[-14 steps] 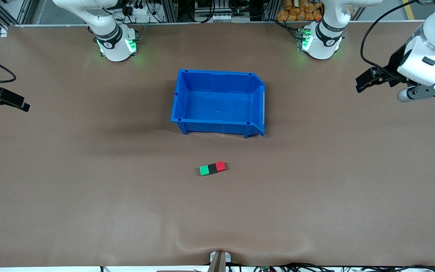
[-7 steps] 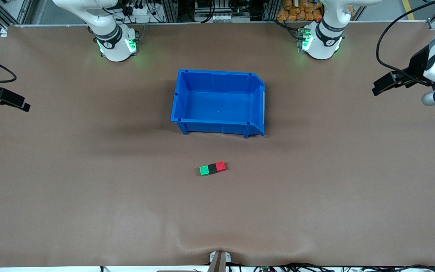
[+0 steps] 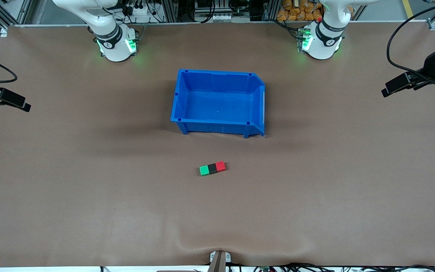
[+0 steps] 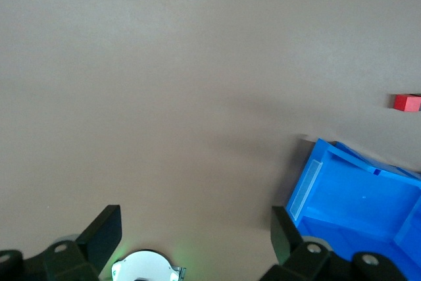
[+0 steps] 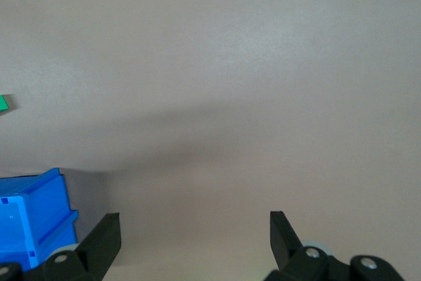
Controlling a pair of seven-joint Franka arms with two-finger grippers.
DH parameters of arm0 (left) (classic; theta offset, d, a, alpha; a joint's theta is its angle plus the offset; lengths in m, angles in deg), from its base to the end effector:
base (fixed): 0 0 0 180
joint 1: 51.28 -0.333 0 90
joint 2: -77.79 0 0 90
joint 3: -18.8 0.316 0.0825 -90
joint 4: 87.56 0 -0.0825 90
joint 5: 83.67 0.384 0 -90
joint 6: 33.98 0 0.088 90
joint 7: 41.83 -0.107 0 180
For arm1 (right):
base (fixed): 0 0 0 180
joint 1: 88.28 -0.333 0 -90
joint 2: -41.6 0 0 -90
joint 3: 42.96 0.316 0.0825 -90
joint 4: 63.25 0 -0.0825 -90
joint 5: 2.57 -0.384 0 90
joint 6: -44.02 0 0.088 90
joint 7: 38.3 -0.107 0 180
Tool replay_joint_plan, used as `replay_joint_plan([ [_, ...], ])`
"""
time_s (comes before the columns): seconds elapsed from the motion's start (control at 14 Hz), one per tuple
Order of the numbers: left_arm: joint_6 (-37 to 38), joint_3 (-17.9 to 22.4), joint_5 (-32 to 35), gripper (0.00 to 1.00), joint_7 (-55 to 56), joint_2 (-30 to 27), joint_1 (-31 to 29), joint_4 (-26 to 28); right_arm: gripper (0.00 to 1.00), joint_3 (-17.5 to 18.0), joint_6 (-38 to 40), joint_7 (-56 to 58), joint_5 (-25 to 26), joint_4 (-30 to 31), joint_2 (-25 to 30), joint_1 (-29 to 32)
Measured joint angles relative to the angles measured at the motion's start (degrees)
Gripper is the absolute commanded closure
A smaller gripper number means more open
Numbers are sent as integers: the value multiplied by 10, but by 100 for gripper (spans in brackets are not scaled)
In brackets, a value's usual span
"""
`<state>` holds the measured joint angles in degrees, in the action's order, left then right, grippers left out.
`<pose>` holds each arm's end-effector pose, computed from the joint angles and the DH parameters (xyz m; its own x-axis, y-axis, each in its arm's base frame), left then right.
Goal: Attach green and red cubes to black cube
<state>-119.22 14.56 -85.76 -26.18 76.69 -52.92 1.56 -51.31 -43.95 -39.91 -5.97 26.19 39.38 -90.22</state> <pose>0.5393 -0.0291 0.6351 0.9732 0.2228 -0.0562 0.2243 -0.9743 0.0206 0.5591 -0.0546 0.6048 0.9884 -0.1374 -0.0654 -0.1409 -0.9887 -0.0518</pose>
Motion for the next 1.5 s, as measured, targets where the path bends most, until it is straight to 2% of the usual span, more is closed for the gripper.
replay_joint_plan([
  [0.43,-19,-11,39,0,-1,-40,19,44,0,0,-1,0,0,0,0,-1],
  [0.86,-30,-7,42,0,-81,-40,15,42,0,0,-1,0,0,0,0,-1],
  [1.5,-31,-11,42,0,-83,-30,18,38,0,0,-1,0,0,0,0,-1],
])
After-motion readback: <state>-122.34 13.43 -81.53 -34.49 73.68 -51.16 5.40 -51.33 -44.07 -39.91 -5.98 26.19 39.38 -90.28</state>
